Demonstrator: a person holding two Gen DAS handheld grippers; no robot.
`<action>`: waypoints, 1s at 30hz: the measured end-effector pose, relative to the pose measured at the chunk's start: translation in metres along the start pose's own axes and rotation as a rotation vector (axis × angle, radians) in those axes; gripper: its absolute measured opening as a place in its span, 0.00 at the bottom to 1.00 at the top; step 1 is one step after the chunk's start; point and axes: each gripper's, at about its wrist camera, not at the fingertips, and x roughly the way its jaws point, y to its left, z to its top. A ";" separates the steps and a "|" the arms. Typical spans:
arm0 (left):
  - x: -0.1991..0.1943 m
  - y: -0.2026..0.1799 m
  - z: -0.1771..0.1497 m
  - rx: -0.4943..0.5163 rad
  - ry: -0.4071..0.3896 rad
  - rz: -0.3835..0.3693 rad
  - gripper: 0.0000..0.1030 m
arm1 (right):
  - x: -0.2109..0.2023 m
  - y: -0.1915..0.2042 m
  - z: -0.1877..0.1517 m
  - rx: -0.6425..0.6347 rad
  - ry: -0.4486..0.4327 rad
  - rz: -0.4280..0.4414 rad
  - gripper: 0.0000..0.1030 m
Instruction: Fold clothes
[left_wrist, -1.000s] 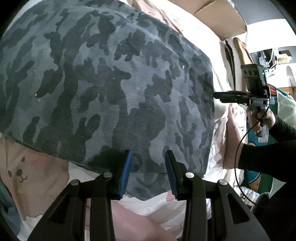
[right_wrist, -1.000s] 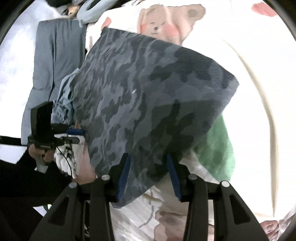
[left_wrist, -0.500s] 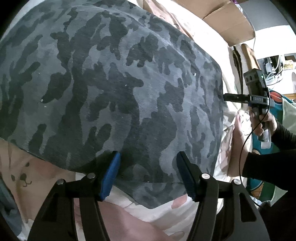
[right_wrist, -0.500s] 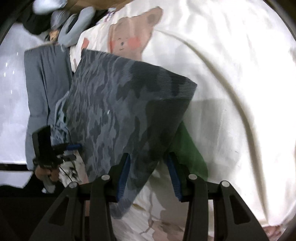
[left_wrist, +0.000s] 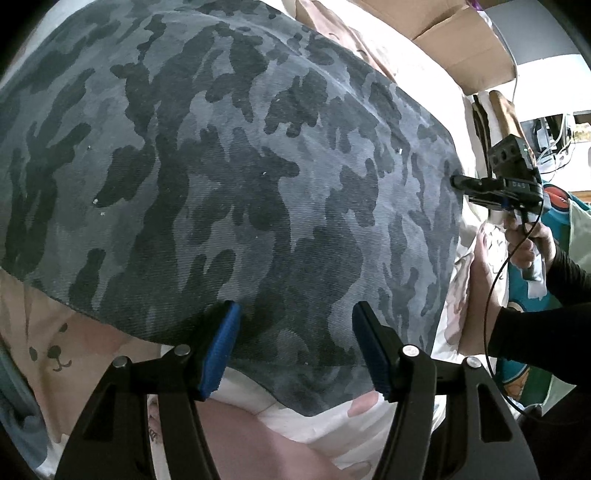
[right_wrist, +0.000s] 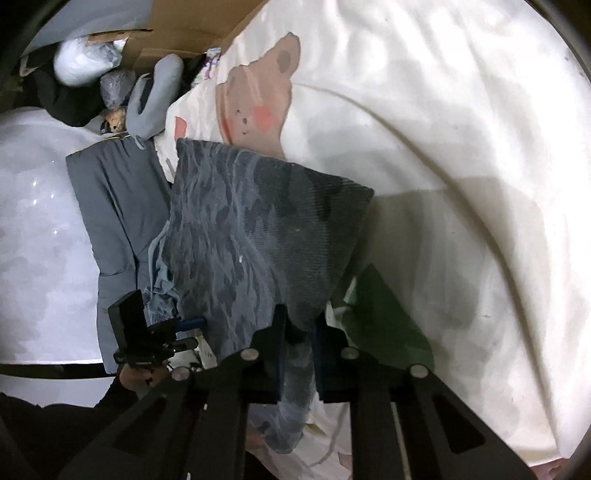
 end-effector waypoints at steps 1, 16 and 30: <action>0.001 0.000 0.000 -0.003 0.001 0.001 0.62 | 0.001 -0.001 0.001 0.009 -0.001 0.008 0.14; -0.007 -0.024 0.014 0.024 0.032 0.098 0.62 | -0.004 0.007 0.010 0.038 -0.062 0.097 0.07; -0.018 -0.039 0.028 0.060 0.016 0.106 0.62 | -0.058 0.033 0.048 -0.031 -0.138 0.082 0.06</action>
